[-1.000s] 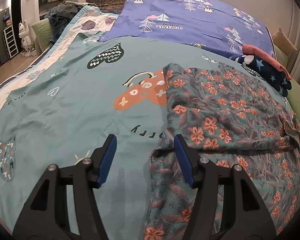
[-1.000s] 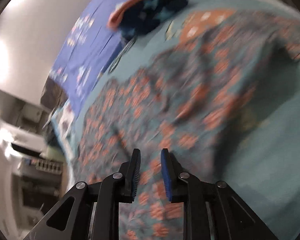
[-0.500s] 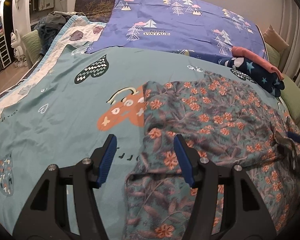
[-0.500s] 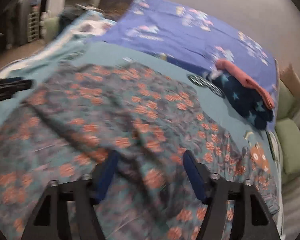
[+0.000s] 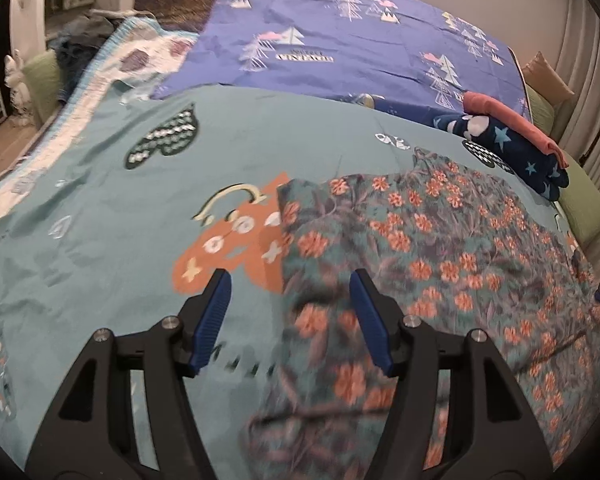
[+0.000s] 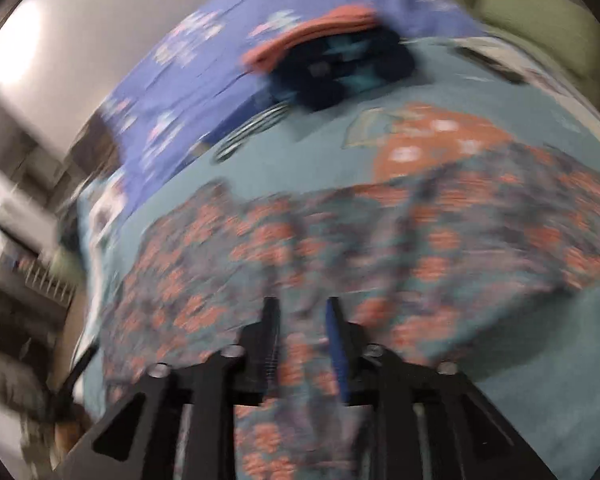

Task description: Fold small clothes

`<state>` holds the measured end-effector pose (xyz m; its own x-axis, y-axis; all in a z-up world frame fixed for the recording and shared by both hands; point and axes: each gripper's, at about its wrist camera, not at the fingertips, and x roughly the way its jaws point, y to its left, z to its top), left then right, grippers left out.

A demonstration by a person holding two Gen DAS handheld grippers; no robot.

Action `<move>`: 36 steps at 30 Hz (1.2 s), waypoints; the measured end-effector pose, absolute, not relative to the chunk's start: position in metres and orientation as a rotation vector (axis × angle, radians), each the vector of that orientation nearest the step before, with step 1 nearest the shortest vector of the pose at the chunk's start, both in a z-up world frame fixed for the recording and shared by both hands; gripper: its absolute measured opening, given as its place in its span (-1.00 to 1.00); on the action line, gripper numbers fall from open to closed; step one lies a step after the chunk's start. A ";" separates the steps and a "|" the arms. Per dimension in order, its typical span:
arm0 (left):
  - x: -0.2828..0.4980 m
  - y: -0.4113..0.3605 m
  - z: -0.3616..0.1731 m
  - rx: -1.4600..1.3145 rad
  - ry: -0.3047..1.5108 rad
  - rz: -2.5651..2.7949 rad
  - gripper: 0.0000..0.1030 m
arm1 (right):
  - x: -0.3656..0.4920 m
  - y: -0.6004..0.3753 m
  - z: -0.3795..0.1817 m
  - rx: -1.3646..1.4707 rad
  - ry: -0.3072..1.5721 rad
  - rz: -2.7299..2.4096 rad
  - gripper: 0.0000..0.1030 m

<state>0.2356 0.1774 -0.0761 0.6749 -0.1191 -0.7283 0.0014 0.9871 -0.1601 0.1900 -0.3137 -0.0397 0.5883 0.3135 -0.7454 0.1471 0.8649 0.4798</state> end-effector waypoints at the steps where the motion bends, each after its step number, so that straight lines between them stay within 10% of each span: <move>1: 0.245 0.178 -0.077 -0.156 0.841 -0.081 0.22 | 0.192 -0.307 -0.038 0.524 0.951 0.152 -0.36; 12: 0.284 0.182 -0.088 -0.241 0.906 -0.142 0.22 | 0.256 -0.263 -0.069 0.392 1.081 0.190 0.02; 14: 0.288 0.180 -0.091 -0.228 0.917 -0.148 0.22 | 0.258 -0.258 -0.066 0.347 1.056 0.182 -0.35; 15: 0.291 0.180 -0.092 -0.222 0.920 -0.150 0.22 | 0.259 -0.255 -0.063 0.326 1.049 0.173 -0.90; 23: 0.290 0.185 -0.081 -0.192 0.861 -0.122 0.22 | 0.245 -0.297 -0.028 0.425 0.883 0.057 -0.93; 34: 0.285 0.176 -0.083 -0.239 0.884 -0.203 0.22 | 0.219 -0.302 -0.037 0.435 0.896 0.098 -0.20; 35: 0.288 0.170 -0.085 -0.205 0.899 -0.197 0.14 | 0.214 -0.301 -0.034 0.418 0.895 0.106 -0.18; 36: 0.291 0.166 -0.088 -0.183 0.910 -0.204 -0.60 | 0.211 -0.298 -0.031 0.403 0.896 0.119 -0.16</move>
<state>0.2914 0.1659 -0.0875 0.5971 -0.2520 -0.7616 0.0976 0.9651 -0.2428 0.2108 -0.2978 -0.0308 0.6242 0.2665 -0.7344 0.0662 0.9186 0.3896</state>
